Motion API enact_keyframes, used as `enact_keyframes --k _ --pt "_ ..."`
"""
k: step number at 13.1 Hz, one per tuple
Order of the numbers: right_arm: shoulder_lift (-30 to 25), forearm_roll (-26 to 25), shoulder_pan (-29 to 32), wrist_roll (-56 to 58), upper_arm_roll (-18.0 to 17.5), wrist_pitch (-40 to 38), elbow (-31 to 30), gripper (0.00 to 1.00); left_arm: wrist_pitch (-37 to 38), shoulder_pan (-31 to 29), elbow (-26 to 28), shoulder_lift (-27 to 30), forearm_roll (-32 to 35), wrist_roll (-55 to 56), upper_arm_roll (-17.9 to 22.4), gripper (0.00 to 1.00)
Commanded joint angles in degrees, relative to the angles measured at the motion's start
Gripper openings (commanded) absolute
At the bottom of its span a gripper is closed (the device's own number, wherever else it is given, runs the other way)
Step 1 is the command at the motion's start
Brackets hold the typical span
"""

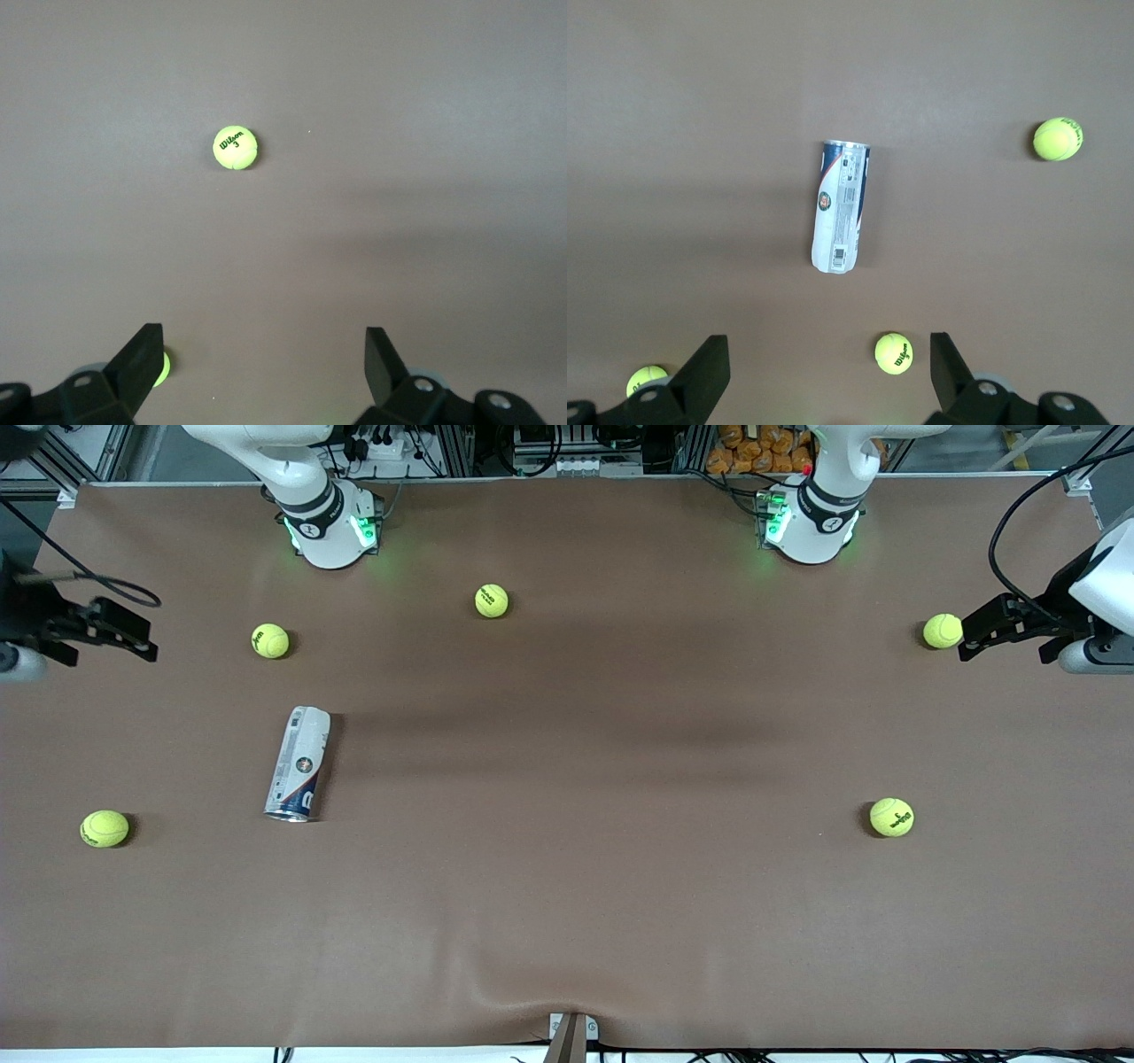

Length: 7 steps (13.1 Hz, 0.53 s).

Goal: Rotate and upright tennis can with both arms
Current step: 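Reach the right gripper down to the lying tennis can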

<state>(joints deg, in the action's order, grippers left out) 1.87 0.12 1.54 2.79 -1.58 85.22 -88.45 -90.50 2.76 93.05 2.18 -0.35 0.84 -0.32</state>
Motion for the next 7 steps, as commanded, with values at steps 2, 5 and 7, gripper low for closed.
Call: enact_keyframes --k 2,5,7 --pt "5.2 -0.7 0.3 0.8 -0.8 0.6 0.2 1.0 0.8 -0.3 -1.4 -0.8 1.0 -0.7 -0.3 1.0" --pt "11.8 -0.7 -0.6 0.2 -1.0 6.3 -0.1 1.0 0.8 -0.3 -1.4 -0.9 1.0 -0.8 -0.3 1.0" --pt "16.7 -0.7 -2.0 0.0 -1.0 11.0 -1.1 1.0 0.8 -0.3 -1.4 -0.9 1.0 -0.7 -0.3 1.0"
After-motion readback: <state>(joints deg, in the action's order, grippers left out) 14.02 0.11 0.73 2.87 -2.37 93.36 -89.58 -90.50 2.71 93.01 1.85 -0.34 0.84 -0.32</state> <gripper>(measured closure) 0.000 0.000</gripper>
